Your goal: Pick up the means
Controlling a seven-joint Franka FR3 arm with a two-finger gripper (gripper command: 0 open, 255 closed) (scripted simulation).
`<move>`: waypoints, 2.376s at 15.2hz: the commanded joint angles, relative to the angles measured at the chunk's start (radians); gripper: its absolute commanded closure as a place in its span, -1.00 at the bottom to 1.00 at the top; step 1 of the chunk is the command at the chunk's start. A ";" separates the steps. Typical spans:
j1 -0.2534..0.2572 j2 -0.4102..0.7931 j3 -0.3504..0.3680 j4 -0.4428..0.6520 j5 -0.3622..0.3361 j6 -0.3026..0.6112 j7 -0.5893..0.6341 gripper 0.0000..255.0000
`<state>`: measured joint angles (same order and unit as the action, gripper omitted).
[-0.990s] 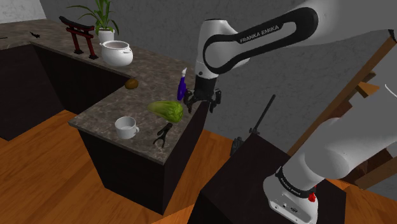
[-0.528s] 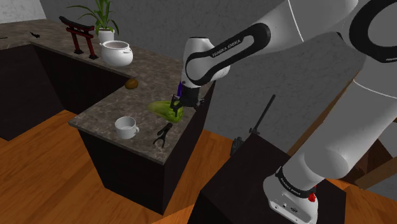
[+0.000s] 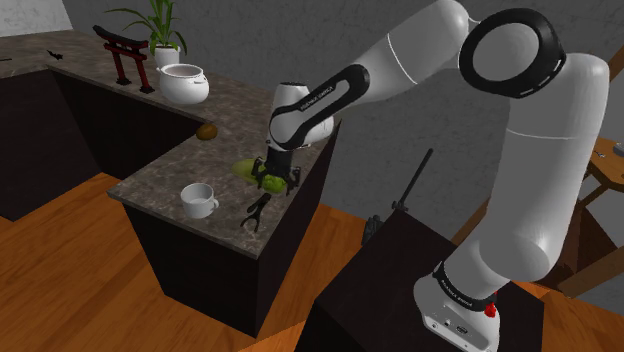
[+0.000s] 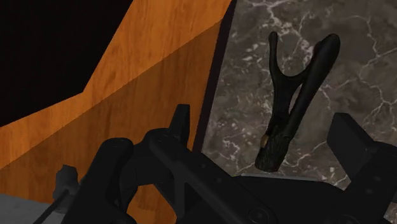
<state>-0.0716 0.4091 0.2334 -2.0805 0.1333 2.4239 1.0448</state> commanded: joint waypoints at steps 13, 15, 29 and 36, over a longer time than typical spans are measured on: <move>0.022 0.354 -0.056 0.269 0.021 0.113 0.109 -1.00; 0.023 0.373 -0.057 0.277 0.020 0.124 0.107 -1.00; 0.021 0.337 -0.055 0.263 0.021 0.103 0.111 1.00; 0.016 0.259 -0.051 0.241 0.024 0.048 0.121 1.00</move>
<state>-0.0541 0.6811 0.1817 -1.8347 0.1563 2.4796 1.1647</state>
